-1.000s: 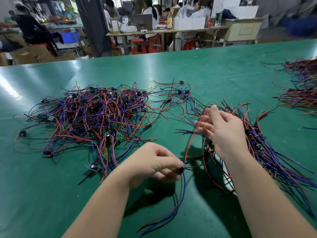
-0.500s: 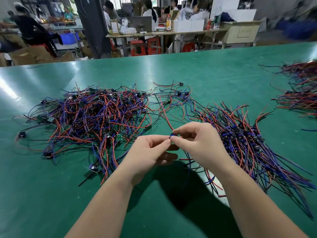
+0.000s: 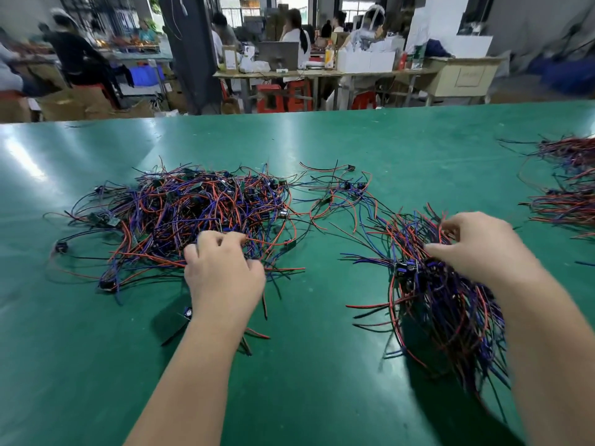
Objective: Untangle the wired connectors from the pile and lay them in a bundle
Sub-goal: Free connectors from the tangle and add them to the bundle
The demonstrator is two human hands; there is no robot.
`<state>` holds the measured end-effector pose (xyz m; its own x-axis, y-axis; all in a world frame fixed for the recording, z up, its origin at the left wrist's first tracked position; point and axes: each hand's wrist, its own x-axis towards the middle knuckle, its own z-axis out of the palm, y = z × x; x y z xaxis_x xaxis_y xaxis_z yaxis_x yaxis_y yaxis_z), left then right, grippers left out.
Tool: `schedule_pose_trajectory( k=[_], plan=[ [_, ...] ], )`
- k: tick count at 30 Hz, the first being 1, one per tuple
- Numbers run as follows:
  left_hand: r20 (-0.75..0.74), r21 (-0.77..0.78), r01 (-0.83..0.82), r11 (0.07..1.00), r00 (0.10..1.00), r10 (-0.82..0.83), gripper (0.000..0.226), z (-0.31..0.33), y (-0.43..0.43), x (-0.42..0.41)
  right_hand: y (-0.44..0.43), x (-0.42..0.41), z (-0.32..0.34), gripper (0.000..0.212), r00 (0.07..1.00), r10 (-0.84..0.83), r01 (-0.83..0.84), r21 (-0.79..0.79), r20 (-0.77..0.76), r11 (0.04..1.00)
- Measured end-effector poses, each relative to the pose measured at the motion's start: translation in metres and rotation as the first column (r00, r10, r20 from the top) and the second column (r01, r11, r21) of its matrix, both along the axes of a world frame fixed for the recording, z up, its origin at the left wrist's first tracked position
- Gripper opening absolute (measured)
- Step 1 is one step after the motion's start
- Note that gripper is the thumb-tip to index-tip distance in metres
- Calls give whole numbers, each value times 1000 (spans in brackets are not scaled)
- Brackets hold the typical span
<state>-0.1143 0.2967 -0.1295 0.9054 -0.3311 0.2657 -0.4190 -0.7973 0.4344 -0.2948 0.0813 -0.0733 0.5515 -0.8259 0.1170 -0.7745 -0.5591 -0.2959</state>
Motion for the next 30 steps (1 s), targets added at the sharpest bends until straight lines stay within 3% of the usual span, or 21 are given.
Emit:
schedule_pose_trajectory(
  k=[3,6,13,20,22,24,25,27,28,30],
  plan=[
    [-131,203,-76,976,986,104,38,-5,1,3,18,17,-1,38,975,110,-106,-34,192,994],
    [-104,291,-48,956,991,81,21,-8,5,6,44,40,-6,25,909,266,-234,-134,321,963],
    [-76,264,-73,962,992,96,26,-4,11,15,90,66,-48,16,835,489,-469,-138,252,872],
    [169,34,-95,995,982,88,37,3,7,9,89,59,-66,17,810,483,-494,-56,333,868],
    [204,-202,42,978,979,1,34,5,6,4,89,58,-65,16,791,421,-482,27,444,876],
    [104,-511,187,839,982,-156,28,7,0,-1,91,60,-61,16,754,268,-473,214,600,855],
    [22,-628,214,748,966,-258,24,8,-5,-5,91,61,-59,16,711,138,-508,369,689,778],
    [-91,-741,238,629,891,-444,20,11,-12,-15,92,61,-53,13,610,-162,-633,600,776,489],
    [-117,-754,257,604,853,-509,20,11,-15,-20,91,61,-50,12,575,-258,-683,629,777,371],
    [-147,-786,281,551,781,-608,19,9,-18,-28,87,58,-45,19,530,-311,-745,609,789,272]
  ],
)
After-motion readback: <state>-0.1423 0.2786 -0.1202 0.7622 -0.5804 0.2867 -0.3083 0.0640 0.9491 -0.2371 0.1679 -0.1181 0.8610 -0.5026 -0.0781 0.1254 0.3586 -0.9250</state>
